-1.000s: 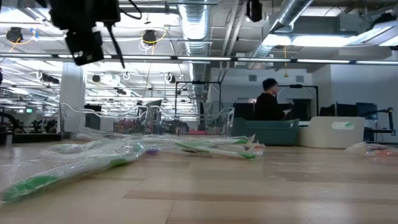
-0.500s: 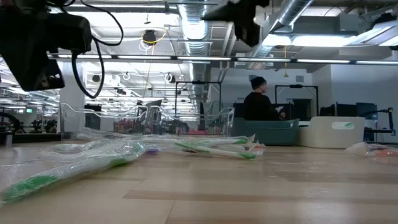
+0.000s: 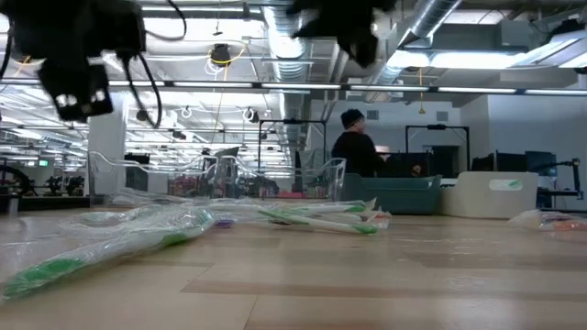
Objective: Pick & Place Toothbrushes
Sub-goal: Put the green toothbrush into the white bin
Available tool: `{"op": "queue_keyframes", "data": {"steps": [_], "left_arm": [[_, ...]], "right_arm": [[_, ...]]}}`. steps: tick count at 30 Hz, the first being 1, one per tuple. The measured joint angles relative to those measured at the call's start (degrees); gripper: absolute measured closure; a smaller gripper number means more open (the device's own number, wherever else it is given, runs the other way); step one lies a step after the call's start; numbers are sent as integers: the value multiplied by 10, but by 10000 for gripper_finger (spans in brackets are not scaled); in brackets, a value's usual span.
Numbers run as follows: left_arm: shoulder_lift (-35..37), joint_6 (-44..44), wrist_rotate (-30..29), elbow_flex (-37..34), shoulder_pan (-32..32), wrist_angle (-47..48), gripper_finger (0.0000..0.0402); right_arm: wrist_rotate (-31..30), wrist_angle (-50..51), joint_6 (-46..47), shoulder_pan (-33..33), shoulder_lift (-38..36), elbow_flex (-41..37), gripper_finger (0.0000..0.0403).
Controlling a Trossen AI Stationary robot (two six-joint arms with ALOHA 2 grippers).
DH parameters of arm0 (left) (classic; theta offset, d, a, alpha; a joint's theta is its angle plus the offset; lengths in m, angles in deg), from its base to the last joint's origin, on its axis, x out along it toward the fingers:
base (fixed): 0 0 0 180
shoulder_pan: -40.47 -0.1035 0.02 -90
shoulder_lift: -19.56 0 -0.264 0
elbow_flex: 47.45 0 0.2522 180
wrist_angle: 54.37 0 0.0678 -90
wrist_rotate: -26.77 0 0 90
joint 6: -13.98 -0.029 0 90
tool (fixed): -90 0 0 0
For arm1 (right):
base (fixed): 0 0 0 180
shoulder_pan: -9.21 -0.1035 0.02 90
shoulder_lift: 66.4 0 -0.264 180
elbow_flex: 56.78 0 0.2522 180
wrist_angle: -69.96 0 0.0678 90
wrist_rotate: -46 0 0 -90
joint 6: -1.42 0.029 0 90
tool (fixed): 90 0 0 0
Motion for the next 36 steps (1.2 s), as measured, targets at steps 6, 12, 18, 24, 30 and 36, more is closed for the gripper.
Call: {"op": "queue_keyframes", "data": {"steps": [6,12,18,24,30,36], "left_arm": [[37,10,-115,0,-4,-133,285],[61,-3,-229,0,-4,-275,285],[62,-6,-244,0,-4,-330,285],[62,-6,-234,0,8,-331,285],[62,-6,-234,0,13,-330,285],[62,-7,-234,0,13,-330,285]], "right_arm": [[-28,107,67,54,-51,91,317],[-4,110,71,67,-59,115,323],[2,147,75,51,-27,114,313],[0,177,103,44,19,114,286],[5,210,207,52,60,114,248],[79,251,492,71,85,112,230]]}}
